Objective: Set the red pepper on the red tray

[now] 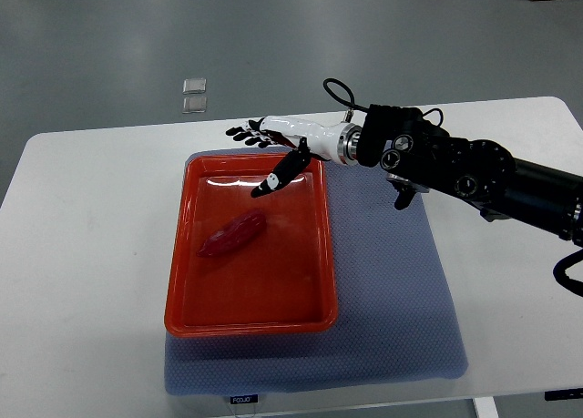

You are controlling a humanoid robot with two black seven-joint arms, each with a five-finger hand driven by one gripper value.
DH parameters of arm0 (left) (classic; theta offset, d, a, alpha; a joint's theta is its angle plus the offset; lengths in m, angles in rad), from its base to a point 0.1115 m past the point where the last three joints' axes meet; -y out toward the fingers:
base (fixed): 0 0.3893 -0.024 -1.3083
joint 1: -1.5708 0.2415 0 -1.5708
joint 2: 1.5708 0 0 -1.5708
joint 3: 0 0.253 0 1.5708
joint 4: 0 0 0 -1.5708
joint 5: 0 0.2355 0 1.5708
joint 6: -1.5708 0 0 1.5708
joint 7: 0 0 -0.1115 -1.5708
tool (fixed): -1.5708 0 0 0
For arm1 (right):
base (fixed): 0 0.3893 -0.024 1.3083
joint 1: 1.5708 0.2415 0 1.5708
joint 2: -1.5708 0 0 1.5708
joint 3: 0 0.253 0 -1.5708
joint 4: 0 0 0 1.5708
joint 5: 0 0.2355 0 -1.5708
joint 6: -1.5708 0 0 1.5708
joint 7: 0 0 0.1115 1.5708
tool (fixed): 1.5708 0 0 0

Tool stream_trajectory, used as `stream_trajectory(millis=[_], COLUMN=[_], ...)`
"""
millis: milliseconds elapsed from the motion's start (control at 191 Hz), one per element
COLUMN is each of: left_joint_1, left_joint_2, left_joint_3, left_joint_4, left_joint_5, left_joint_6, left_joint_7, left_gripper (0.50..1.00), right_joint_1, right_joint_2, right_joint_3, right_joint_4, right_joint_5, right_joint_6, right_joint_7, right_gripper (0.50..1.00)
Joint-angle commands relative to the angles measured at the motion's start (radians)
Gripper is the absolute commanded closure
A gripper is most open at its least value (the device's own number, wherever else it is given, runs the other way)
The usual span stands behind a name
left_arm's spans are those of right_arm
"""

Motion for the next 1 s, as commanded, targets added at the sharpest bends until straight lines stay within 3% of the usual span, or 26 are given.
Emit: stream_trajectory(millis=[0,325,555,995], left_joint_1=[0.0,0.001,0.0,0.001], left_joint_2=[0.0,0.0,0.0,0.0], left_joint_3=[0.0,-0.002,-0.002,-0.002], left_joint_4=[0.0,0.0,0.0,0.0], left_joint_5=[0.0,0.0,0.0,0.0], left_joint_6=[0.0,0.0,0.0,0.0], left_joint_7=[0.0,0.0,0.0,0.0], left_gripper=[0.5,0.5,0.5,0.5], right_joint_1=[-0.053,-0.202,-0.258,-0.301], right_joint_2=[-0.013,-0.006,0.023,0.028], right_joint_3=[0.081,0.449,0.697,0.766], right_joint_4=[-0.018,-0.046,-0.153,-0.3], right_joint_5=[0.1,0.324,0.466,0.818], right_joint_6=[-0.003,-0.003,0.018,0.031], right_joint_7=[0.003,0.007,0.103,0.124], right_gripper=[0.579,0.579,0.579,0.579])
